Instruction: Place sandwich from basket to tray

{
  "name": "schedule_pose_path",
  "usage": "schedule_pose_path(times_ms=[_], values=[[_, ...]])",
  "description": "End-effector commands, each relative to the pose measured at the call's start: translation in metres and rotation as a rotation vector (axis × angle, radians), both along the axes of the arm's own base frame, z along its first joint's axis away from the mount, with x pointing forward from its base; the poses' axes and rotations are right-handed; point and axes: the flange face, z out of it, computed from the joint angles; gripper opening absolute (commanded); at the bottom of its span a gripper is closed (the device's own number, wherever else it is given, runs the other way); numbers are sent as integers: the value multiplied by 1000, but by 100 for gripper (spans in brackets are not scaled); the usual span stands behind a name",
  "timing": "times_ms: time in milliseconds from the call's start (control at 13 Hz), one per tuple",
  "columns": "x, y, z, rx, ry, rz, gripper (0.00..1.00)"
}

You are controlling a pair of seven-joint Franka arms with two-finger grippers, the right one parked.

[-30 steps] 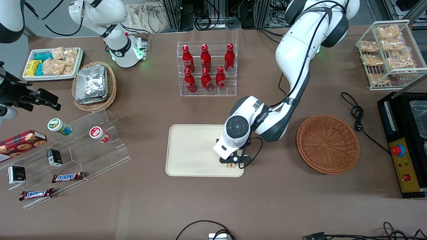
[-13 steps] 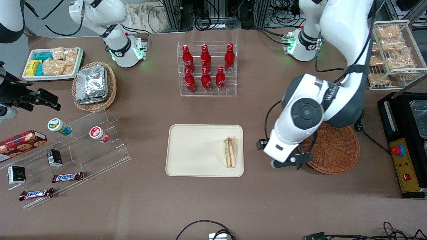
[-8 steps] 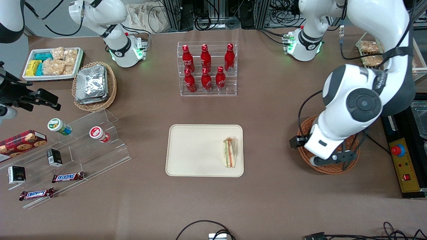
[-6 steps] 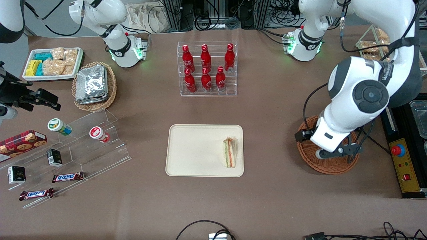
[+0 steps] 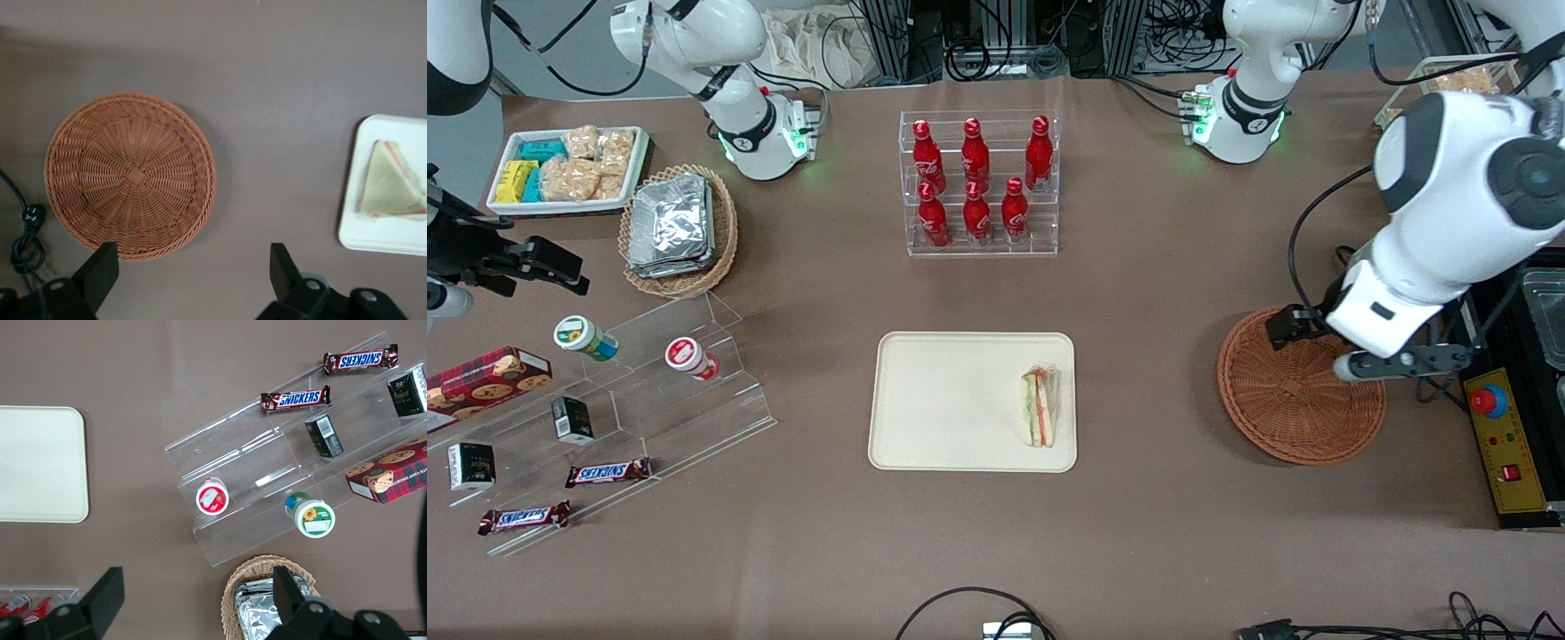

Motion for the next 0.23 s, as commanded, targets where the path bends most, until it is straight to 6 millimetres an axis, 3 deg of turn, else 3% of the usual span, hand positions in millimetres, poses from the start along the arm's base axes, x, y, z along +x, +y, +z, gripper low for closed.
schedule_pose_path(times_ms=[0, 77, 154], values=[[27, 3, 15, -26, 38, 3, 100], [30, 6, 13, -23, 45, 1, 100], [34, 22, 11, -27, 47, 24, 100]])
